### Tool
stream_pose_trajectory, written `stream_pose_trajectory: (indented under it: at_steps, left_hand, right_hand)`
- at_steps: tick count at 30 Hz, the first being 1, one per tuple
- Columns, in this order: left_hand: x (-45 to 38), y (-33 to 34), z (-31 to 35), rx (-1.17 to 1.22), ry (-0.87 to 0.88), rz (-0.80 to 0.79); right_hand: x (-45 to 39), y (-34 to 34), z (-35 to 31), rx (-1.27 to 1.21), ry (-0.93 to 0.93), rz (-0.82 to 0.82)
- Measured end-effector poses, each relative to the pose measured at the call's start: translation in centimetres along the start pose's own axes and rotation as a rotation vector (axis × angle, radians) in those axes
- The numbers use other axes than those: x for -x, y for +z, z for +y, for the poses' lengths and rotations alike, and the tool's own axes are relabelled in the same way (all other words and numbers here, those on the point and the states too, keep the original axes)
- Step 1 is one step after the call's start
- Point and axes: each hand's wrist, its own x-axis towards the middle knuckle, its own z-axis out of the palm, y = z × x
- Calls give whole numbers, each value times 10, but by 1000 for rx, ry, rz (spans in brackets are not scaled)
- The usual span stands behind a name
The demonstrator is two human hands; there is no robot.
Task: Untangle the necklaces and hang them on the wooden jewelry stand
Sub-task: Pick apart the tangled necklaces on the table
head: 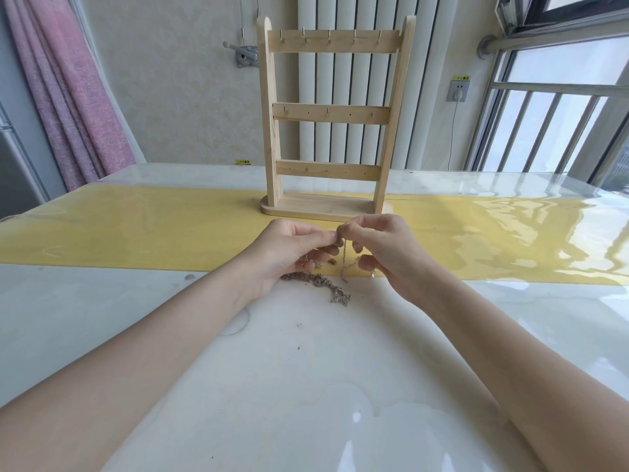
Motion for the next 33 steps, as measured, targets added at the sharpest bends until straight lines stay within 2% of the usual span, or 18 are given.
stream_pose_trajectory:
  at_steps: [3, 6, 12, 25, 33]
  left_hand:
    - [-2, 1, -1, -73, 30, 109]
    - [-1, 4, 1, -28, 25, 153]
    - [0, 11, 3, 154, -81, 147]
    - [-3, 9, -1, 76, 125, 110]
    - [-4, 7, 1, 285, 20, 155]
  right_hand:
    - [1, 2, -1, 49, -37, 11]
    - [2, 4, -1, 69, -83, 2]
    - [5, 8, -2, 76, -143, -48]
    - [2, 3, -1, -283, 25, -85]
    - [2, 3, 1, -165, 6, -156]
